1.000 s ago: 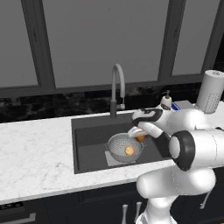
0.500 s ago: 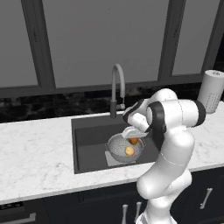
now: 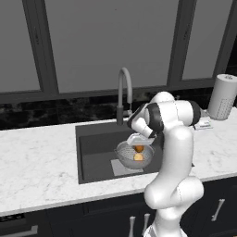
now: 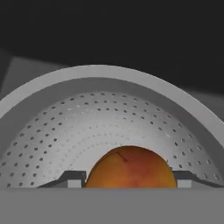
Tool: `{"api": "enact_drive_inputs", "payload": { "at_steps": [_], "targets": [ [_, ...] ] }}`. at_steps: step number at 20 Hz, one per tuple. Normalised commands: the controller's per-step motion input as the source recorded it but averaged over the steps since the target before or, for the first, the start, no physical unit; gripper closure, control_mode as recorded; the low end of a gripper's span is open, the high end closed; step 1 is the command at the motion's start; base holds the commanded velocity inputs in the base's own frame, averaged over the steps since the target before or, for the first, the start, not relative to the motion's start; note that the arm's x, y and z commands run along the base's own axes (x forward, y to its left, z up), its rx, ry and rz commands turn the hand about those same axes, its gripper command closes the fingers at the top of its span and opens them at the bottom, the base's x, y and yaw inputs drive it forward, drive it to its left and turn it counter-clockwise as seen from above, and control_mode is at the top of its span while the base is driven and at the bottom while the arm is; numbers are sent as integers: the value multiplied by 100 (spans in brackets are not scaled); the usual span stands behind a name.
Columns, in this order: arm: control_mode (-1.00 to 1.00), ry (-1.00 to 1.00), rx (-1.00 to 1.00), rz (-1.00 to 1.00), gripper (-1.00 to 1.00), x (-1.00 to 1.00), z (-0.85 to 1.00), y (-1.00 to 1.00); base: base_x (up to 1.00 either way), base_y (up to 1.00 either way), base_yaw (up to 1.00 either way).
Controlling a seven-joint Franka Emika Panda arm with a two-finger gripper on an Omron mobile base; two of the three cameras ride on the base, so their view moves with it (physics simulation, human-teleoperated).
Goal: Put the colander in the sink, put the peach, peach in the colander, and turn on the sink faucet and pour water over the colander.
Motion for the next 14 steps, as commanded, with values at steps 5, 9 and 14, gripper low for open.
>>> {"api": "enact_drive_inputs", "payload": {
  "at_steps": [5, 9, 14],
  "targets": [
    [-100, 0, 0, 0, 100, 8, -25, 0, 0, 0, 0],
    [-100, 0, 0, 0, -100, -14, -3, 11, 0, 0, 0],
    [-100, 0, 0, 0, -100, -24, 11, 3, 0, 0, 0]
  ]
}}
